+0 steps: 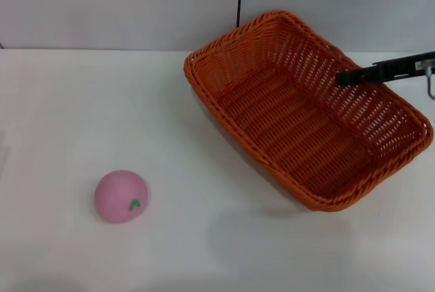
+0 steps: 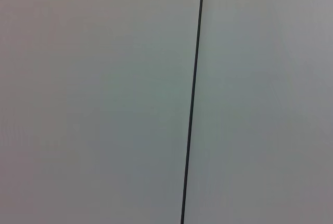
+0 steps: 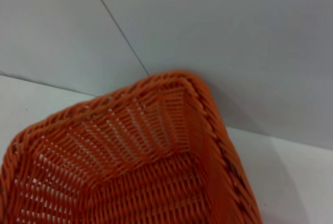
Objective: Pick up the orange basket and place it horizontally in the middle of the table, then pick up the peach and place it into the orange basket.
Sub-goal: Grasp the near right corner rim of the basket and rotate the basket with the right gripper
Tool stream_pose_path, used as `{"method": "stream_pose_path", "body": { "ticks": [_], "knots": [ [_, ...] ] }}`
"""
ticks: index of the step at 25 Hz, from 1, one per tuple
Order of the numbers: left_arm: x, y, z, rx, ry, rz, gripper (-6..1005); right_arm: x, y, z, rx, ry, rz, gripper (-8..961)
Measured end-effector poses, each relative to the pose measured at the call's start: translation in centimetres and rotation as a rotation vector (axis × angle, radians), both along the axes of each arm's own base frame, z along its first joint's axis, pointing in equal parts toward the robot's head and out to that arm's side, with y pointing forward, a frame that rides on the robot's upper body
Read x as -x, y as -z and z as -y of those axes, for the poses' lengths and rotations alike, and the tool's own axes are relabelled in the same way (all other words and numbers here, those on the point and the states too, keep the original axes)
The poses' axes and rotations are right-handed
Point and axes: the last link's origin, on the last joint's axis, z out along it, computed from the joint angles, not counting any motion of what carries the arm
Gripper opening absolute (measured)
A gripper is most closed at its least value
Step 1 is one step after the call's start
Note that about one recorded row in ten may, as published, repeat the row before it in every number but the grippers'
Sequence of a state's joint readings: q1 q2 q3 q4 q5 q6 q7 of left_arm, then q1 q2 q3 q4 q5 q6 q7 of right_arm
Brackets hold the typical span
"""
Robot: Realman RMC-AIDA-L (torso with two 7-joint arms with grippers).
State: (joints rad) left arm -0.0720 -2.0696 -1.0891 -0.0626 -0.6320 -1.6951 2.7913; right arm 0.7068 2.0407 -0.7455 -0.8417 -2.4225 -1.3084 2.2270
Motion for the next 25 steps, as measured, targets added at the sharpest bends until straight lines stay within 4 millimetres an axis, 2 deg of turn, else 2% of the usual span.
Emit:
{"method": "stream_pose_path", "body": {
  "ticks": [4, 12, 17, 22, 24, 25],
  "knots": [
    [0.0, 0.0, -0.1, 0.000, 0.002, -0.002, 829, -0.6, 1.2, -0.2, 0.004, 0.000, 0.008, 787],
    [-0.2, -0.1, -0.2, -0.004, 0.010, -0.003, 829, -0.5, 1.2, -0.3, 0.006, -0.007, 0.020, 786],
    [-0.2, -0.1, -0.1, -0.007, 0.014, -0.004, 829, -0.5, 1.5, -0.2, 0.014, -0.014, 0.029, 640],
    [-0.3, -0.1, 0.0, -0.007, 0.019, -0.004, 828, -0.5, 1.7, -0.1, 0.022, -0.037, 0.039, 434],
    [-0.3, -0.1, 0.0, -0.008, 0.021, -0.004, 828, -0.4, 1.6, 0.0, 0.019, -0.054, 0.045, 193],
    [-0.3, -0.1, 0.0, -0.008, 0.021, -0.004, 828, -0.4, 1.6, 0.0, 0.019, -0.054, 0.045, 186]
  ]
}}
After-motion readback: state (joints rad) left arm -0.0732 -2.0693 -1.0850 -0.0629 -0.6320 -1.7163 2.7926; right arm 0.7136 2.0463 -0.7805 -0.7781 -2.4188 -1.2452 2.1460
